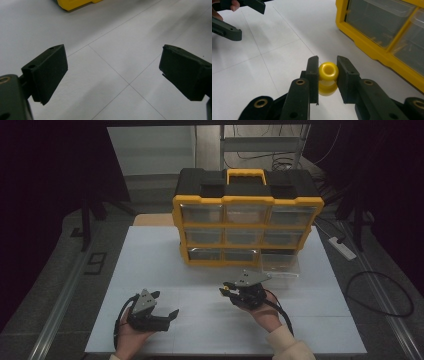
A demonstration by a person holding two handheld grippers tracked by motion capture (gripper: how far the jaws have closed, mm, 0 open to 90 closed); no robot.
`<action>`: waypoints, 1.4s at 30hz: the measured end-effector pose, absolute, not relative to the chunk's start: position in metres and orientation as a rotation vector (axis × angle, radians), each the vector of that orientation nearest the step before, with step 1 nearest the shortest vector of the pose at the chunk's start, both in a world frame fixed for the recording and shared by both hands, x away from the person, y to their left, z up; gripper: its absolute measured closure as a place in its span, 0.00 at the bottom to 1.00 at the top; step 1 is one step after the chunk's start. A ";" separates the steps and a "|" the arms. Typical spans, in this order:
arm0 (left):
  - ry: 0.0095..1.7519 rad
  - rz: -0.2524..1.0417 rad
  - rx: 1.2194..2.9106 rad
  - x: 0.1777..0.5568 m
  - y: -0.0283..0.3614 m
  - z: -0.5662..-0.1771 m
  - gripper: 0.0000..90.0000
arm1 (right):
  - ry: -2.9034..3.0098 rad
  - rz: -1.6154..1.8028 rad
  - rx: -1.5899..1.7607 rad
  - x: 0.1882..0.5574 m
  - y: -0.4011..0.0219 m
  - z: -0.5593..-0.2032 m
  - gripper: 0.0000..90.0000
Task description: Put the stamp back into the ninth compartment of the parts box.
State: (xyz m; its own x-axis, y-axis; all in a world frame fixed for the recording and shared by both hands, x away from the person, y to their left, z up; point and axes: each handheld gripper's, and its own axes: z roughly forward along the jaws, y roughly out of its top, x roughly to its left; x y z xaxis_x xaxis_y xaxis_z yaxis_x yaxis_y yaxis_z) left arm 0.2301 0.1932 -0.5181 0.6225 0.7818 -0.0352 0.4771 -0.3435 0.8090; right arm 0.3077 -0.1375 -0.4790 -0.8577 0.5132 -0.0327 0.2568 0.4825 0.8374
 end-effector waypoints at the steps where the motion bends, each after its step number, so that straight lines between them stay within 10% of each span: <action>1: 0.990 0.463 2.007 0.230 0.193 -0.518 0.09 | 2.449 1.318 0.655 0.307 -0.140 -0.478 0.81; 42: 0.974 0.460 2.009 0.230 0.191 -0.517 0.09 | 2.243 1.387 0.783 0.312 -0.191 -0.438 0.81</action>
State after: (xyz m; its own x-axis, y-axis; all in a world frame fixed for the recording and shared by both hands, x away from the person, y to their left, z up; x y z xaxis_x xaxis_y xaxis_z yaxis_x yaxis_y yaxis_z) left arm 0.2296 0.1914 -0.5174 0.6313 0.7749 -0.0311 0.4686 -0.3492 0.8115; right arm 0.3125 -0.1908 -0.4383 -0.7690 0.6383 -0.0339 0.2548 0.3548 0.8996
